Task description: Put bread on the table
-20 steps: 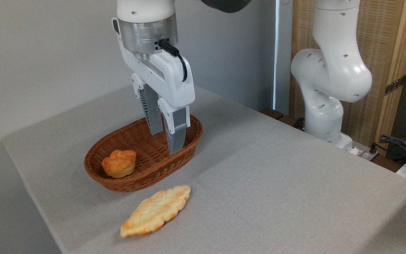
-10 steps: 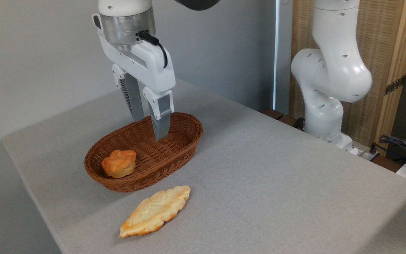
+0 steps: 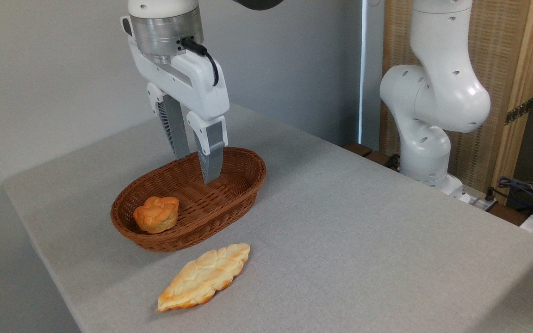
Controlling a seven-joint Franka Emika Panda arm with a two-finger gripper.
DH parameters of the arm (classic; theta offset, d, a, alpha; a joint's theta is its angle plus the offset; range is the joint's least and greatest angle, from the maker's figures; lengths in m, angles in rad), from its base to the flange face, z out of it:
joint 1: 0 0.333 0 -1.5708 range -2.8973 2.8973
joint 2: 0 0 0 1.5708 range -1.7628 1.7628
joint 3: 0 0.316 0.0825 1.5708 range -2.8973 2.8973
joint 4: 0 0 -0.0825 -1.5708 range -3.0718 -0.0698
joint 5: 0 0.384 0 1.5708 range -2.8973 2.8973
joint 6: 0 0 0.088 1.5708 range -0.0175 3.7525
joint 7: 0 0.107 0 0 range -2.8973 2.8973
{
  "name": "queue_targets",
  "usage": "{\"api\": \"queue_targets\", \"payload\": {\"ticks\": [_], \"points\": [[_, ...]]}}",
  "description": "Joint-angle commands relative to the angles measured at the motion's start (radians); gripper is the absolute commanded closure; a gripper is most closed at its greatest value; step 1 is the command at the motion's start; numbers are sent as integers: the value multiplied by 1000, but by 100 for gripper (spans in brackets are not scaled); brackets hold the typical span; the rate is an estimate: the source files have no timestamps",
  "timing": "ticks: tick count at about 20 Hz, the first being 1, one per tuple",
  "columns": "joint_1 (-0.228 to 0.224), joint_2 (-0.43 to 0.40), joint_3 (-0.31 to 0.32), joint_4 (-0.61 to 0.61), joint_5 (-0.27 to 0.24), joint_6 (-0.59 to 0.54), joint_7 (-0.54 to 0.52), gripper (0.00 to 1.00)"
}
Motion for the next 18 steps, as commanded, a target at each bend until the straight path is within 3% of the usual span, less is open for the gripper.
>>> {"api": "queue_targets", "payload": {"ticks": [1,7,16,18], "points": [[10,-3,-7,12,16,-7,-7,0],[18,9,15,78,13,-22,-3,0],[16,17,10,84,21,-36,-2,0],[12,23,-2,84,82,-36,-11,0]]}}
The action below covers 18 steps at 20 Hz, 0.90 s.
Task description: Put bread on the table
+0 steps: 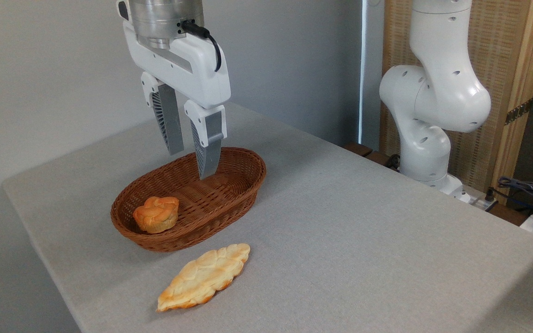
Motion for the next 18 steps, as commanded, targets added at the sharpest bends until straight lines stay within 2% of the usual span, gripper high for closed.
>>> {"api": "queue_targets", "payload": {"ticks": [1,8,18], "points": [[-9,17,-33,25,82,-28,-14,0],[-9,16,-36,25,87,-71,-19,0],[-9,16,-36,25,79,-70,-65,0]]}}
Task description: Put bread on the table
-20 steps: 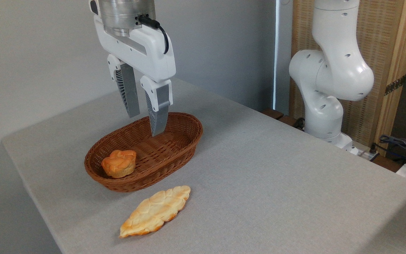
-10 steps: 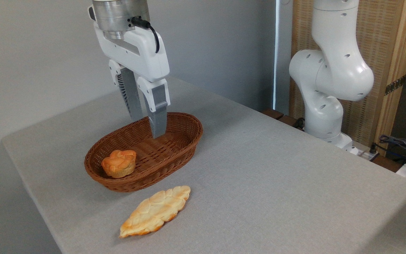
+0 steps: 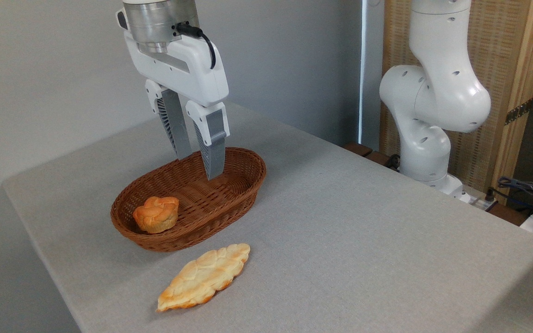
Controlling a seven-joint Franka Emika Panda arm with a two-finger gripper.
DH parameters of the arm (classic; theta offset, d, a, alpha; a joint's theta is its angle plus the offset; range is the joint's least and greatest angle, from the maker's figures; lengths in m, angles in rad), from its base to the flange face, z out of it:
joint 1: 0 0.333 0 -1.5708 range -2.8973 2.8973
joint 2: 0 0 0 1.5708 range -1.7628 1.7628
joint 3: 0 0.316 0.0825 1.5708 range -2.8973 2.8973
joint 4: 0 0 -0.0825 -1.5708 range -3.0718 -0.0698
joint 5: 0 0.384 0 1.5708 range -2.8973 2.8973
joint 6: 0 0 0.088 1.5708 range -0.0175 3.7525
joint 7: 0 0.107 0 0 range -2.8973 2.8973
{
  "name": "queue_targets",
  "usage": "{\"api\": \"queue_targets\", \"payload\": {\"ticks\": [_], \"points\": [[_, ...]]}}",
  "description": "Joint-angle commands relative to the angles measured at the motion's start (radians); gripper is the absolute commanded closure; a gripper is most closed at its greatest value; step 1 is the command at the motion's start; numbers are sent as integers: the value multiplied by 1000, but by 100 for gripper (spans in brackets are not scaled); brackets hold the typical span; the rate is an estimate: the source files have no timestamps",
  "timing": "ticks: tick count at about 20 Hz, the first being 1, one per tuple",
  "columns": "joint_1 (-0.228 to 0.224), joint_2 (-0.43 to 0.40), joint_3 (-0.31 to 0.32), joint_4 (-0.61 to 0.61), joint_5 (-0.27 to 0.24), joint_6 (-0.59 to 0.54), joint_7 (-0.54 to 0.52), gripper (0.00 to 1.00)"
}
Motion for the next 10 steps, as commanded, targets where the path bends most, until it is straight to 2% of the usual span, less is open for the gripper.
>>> {"api": "queue_targets", "payload": {"ticks": [1,10], "points": [[-5,5,3,22,7,-28,-19,0],[-3,4,10,22,2,-28,-8,0]]}}
